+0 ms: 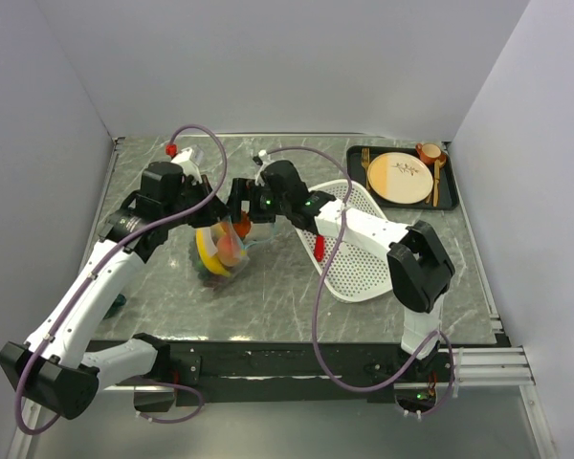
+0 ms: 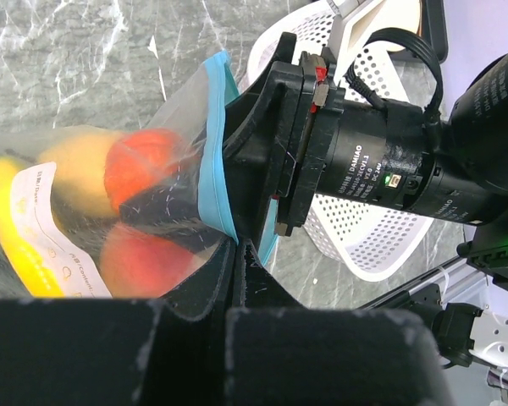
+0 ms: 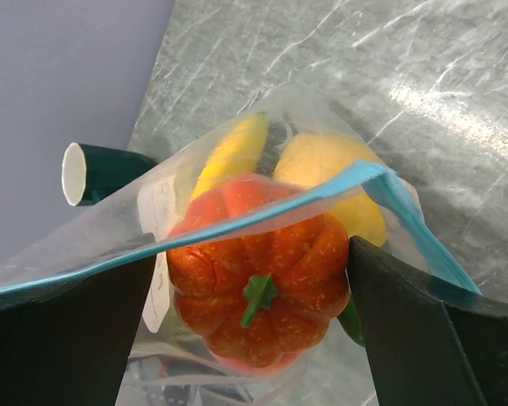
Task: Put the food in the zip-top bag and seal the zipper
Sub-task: Place the fake fruit in the zipper food storage bag.
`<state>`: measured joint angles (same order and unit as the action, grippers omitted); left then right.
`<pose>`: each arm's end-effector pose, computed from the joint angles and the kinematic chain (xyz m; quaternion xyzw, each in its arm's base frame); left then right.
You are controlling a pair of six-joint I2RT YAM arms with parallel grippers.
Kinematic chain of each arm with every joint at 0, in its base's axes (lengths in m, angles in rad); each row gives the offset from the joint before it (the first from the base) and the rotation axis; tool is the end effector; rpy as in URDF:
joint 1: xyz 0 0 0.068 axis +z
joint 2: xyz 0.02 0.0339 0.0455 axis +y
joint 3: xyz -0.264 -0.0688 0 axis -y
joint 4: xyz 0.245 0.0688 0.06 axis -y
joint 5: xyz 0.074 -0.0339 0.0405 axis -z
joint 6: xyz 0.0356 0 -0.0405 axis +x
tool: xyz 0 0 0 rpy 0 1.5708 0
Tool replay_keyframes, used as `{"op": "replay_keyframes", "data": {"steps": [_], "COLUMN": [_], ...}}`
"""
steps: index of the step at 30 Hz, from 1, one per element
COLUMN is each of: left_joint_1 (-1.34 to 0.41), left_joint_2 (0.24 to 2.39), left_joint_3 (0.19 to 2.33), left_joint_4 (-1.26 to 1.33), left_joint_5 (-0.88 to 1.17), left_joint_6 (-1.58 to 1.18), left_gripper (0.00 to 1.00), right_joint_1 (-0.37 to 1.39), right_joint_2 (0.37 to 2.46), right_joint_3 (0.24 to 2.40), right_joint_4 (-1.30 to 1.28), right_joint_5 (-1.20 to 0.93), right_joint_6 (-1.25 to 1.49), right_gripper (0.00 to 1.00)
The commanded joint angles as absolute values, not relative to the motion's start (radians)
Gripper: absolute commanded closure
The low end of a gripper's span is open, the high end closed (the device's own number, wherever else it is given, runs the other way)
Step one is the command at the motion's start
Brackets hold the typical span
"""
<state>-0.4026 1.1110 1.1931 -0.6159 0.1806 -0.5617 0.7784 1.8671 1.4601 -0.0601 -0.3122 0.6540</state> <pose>0.2146 -0.0983 0.3745 -0.0242 0.8658 -0.2983 0.4010 0.3071 0.3182 0.2755 -0.1336 0.8345 0.4399 0.3037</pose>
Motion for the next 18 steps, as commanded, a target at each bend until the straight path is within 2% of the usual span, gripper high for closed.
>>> {"op": "replay_keyframes", "data": {"steps": [1,18], "left_joint_1": [-0.407,-0.407], "left_joint_2": [1.083,1.072], "left_joint_3": [1.200,1.198], "left_joint_4": [-0.560,-0.561], "left_joint_5": [0.193,0.175], "left_joint_6": [-0.557,-0.555], "left_gripper": [0.99,0.99], "right_joint_1": [0.792,0.753], "right_joint_2": [1.804,1.557], "right_joint_3": [1.460,1.313], "right_joint_4": [-0.031,-0.185], "right_joint_5": [-0.266,0.047], "right_joint_6": [0.611,0.554], "right_gripper": [0.00,0.00]}}
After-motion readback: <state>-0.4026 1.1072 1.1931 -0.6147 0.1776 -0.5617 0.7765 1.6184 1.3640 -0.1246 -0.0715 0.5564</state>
